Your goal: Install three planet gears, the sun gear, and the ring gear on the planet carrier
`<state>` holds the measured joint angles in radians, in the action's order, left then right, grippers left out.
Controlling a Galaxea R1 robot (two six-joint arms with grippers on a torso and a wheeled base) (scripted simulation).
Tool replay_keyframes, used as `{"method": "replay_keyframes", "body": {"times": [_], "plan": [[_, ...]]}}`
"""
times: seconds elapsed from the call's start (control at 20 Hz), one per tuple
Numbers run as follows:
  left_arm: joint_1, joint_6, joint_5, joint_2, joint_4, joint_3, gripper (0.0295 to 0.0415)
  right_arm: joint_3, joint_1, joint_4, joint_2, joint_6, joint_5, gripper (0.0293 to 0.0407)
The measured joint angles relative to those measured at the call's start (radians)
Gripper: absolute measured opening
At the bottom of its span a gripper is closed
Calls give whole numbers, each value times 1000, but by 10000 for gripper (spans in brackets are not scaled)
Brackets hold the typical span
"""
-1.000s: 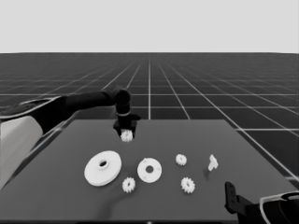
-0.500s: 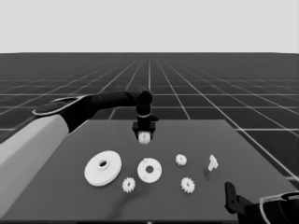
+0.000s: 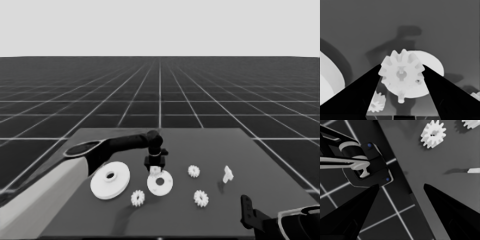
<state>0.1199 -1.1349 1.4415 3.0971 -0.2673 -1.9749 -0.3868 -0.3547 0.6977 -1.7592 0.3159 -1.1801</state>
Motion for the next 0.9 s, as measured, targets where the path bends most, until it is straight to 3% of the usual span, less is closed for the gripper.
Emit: {"method": "replay_keyframes", "body": {"times": [0.05, 0.15, 0.2, 0.55, 0.65, 0.7, 0.9], "plan": [[1, 1, -1, 1, -1, -2, 312, 0, 0, 0, 0, 0, 0, 385], [2, 2, -2, 1, -2, -3, 372, 0, 0, 0, 0, 0, 0, 385], [2, 2, -2, 1, -2, -4, 381, 0, 0, 0, 0, 0, 0, 385], [2, 2, -2, 1, -2, -4, 385, 0, 0, 0, 0, 0, 0, 385], [-197, -111, 110, -65, 183, 197, 385, 0, 0, 0, 0, 0, 0, 385], [-259, -110, 122, -63, 235, 194, 385, 0, 0, 0, 0, 0, 0, 385], [-330, -92, 138, -52, 298, 164, 385, 0, 0, 0, 0, 0, 0, 385]]}}
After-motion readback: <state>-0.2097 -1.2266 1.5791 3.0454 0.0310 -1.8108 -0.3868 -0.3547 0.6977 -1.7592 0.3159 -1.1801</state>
